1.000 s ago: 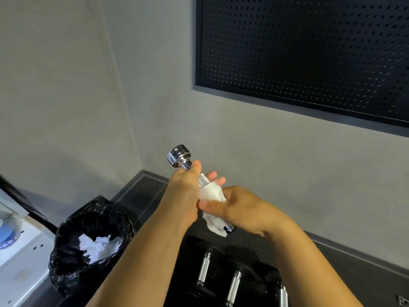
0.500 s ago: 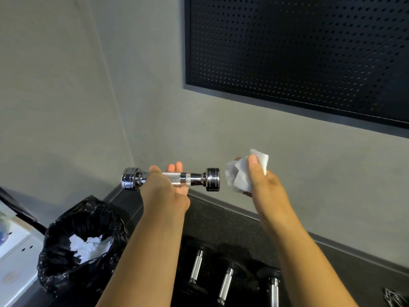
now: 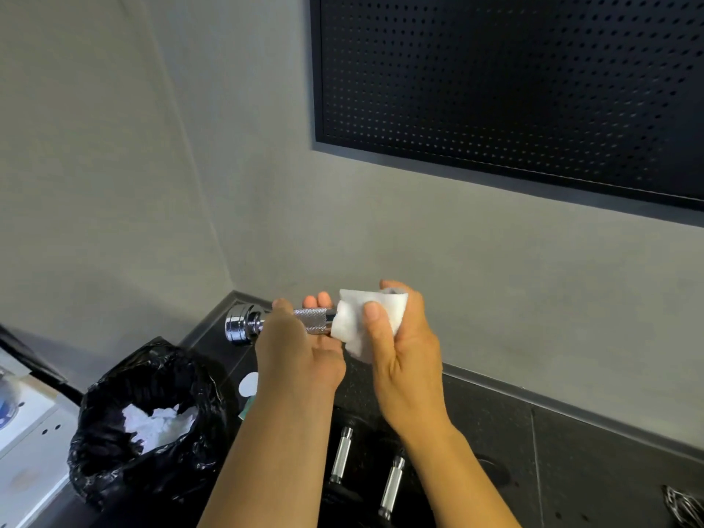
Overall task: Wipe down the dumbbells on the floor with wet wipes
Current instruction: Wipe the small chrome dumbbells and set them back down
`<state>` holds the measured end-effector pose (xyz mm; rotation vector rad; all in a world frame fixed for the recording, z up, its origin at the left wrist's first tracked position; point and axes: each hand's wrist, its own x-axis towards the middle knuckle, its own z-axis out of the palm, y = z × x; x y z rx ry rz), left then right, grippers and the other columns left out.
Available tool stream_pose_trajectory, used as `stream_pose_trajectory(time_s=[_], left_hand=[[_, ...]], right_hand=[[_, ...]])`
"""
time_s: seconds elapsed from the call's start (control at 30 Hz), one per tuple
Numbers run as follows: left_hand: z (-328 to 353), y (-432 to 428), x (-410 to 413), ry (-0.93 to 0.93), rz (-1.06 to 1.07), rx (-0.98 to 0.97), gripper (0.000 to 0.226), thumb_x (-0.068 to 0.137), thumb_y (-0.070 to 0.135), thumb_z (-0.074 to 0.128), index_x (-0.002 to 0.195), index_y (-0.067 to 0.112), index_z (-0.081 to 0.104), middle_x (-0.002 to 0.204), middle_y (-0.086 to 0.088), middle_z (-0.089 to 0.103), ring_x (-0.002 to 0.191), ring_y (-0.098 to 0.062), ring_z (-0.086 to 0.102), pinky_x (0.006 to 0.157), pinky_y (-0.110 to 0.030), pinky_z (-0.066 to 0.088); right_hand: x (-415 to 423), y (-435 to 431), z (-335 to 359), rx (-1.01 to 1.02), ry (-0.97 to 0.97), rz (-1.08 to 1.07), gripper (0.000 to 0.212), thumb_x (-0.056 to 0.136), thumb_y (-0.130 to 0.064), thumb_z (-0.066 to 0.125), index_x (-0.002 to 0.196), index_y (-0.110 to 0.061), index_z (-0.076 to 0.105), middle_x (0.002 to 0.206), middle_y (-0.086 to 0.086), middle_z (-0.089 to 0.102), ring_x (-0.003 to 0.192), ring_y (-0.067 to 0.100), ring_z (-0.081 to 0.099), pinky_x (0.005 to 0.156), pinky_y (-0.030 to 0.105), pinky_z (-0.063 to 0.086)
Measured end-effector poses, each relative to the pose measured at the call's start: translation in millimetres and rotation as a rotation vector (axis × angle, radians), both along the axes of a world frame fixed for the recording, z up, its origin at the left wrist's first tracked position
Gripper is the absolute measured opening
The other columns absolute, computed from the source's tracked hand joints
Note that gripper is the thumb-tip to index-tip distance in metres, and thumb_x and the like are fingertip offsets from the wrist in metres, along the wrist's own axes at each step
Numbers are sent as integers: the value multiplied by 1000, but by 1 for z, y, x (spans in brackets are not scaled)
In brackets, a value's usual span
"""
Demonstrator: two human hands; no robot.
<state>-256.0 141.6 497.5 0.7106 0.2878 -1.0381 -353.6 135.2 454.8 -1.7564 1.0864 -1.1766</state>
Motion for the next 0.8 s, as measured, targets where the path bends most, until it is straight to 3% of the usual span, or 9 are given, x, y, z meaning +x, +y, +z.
stream_pose_trajectory(time_s=[0.07,0.13,0.27,0.33,0.43,0.53,0.63,0.7,0.8], left_hand=[[0,3,-5,-45,-13,-45,20,102,27,43,96,8,48,79,-4,45,59,-13,50,60,-31,54],[2,4,-7,-88,-1,-112,30,100,34,46,79,12,44,66,-1,39,51,-12,42,70,-33,52],[8,8,-6,-316,-23,-243,40,93,49,46,67,20,38,51,4,32,43,-12,36,65,-28,51],[9,12,-5,-494,-75,-275,41,86,54,47,64,21,36,51,4,33,44,-13,37,65,-28,51],[10,15,-5,-607,-89,-251,40,81,55,49,65,20,38,53,4,36,46,-13,40,66,-30,53],[10,9,-12,-502,12,-72,36,90,50,51,84,15,50,59,3,42,49,-12,48,71,-32,55],[12,3,-13,-340,24,47,32,96,41,51,105,10,53,80,-1,49,67,-12,56,82,-32,53],[9,1,-7,-204,-33,79,23,98,33,50,104,11,51,88,-3,48,74,-13,54,87,-31,50],[4,2,-1,-78,-116,133,18,99,26,48,107,10,50,91,-5,44,76,-15,49,88,-33,46]], right_hand=[[3,-1,2,-7,-80,-108,34,86,-62,34,80,-31,48,65,-12,55,57,6,50,52,22,39],[5,-3,8,85,-158,-140,35,88,-52,36,64,-27,43,51,-11,45,48,9,41,47,26,34],[5,-7,22,612,-358,-48,44,95,-39,37,74,-8,62,48,9,51,33,15,34,39,19,24],[2,-9,27,864,-377,73,44,98,-34,32,81,-4,59,47,13,52,27,13,24,36,14,13],[-1,-12,29,976,-357,144,41,97,-34,32,79,-5,55,48,14,51,26,13,22,36,14,10],[3,-8,28,884,-368,42,41,97,-31,32,85,-4,60,52,13,57,28,14,35,33,15,20],[5,-3,16,578,-347,-105,39,97,-35,38,83,-10,65,71,12,65,55,14,60,45,21,43],[3,-2,3,245,-155,-205,37,97,-41,37,73,-22,57,62,-3,56,57,4,51,51,18,39],[-3,-3,-15,-125,47,-248,37,93,-55,31,74,-27,44,60,-11,45,54,7,44,49,18,32]])
